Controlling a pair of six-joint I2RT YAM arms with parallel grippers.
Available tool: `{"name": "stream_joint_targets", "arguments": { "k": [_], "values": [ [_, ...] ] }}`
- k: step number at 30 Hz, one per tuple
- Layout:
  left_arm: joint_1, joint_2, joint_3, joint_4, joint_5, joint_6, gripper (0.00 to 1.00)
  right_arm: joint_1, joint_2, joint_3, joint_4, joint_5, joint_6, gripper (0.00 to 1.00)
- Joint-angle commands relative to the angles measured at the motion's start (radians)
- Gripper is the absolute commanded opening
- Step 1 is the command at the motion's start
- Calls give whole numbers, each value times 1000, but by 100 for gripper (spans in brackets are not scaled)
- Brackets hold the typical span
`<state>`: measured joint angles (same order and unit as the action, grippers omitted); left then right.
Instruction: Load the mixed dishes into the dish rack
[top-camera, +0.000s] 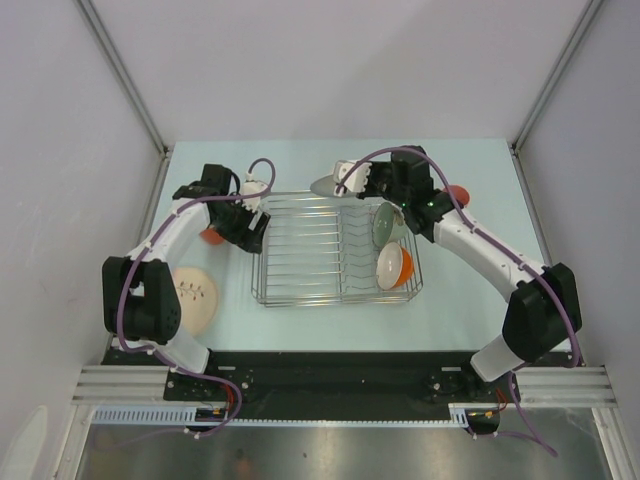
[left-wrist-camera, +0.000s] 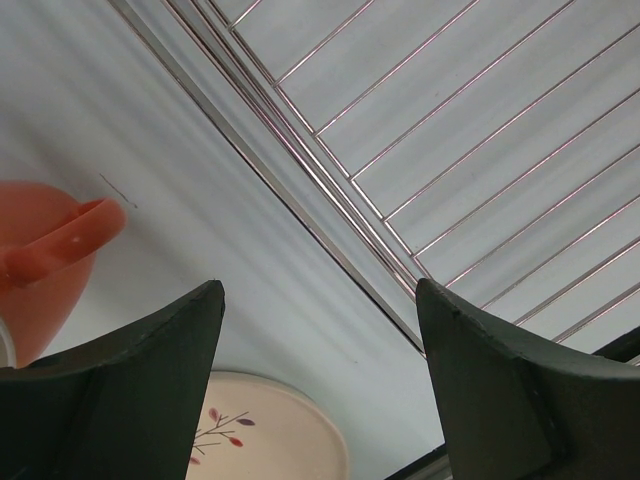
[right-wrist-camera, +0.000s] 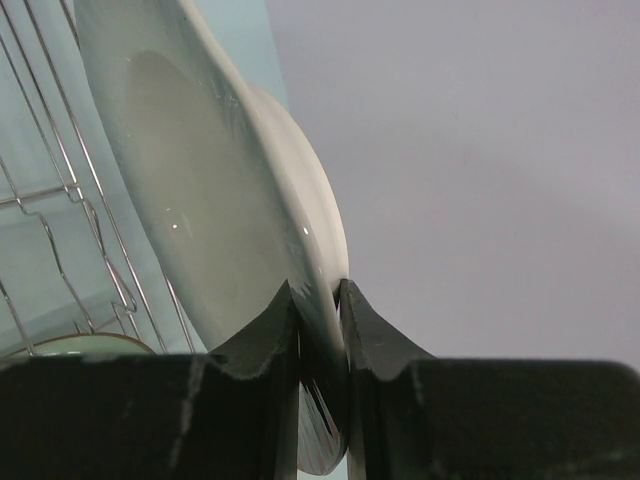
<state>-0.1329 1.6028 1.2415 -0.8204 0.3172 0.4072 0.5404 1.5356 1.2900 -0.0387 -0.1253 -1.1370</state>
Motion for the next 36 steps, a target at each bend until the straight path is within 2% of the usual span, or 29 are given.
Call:
{"name": "stream_joint_targets", "arguments": {
  "k": [1,25,30,31,33,36],
  "values": [
    [-5,-9,-5,23,-7,-13,82,3,1,9,172,-16,3,0],
    [-5,-26,-11,26,-1,-11,82,-76,132,-90,244,-48,138,0],
    [-5,-27,-5,20,-7,-5,82,-76,152,-113,257,-14,184,0],
    [-5,-26,-5,18,-4,-5,82,-74,149,-130,261,-11,192,2],
    [-5,-29,1,15,-3,-4,82,-74,126,-149,275,-2,232,14],
    [-5,-37,7,12,-3,-2,82,-74,77,-204,302,1,262,20]
  ]
}}
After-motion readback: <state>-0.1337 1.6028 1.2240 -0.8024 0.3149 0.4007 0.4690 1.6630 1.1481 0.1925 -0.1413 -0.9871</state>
